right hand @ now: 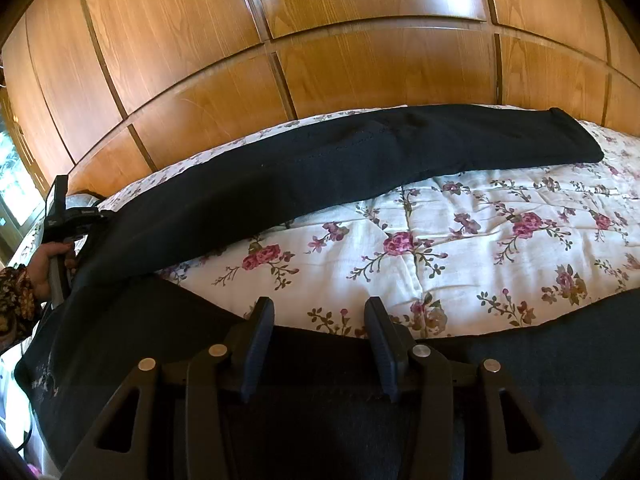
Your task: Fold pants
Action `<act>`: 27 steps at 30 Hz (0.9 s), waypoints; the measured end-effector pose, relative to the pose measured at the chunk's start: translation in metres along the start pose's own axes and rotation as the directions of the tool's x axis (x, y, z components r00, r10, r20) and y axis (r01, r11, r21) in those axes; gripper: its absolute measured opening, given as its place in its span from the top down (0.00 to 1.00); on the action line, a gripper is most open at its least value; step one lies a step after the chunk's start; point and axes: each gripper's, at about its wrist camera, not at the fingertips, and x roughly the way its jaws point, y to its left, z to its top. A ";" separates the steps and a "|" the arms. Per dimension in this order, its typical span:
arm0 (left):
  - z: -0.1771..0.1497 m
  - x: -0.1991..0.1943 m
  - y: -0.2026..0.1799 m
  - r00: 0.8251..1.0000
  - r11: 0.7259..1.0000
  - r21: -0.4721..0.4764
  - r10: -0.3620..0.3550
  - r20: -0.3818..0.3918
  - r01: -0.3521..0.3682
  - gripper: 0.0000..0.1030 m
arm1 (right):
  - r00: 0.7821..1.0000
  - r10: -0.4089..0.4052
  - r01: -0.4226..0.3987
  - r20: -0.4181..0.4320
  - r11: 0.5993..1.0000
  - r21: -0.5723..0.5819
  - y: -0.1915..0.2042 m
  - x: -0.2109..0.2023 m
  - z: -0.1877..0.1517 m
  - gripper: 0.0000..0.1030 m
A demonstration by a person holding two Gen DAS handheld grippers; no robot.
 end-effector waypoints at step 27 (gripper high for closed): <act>-0.117 -0.169 -0.005 0.971 0.973 -0.141 -0.154 0.183 0.181 0.88 | 1.000 0.019 -0.019 0.009 1.000 0.019 -0.001 -0.001 -0.001 0.54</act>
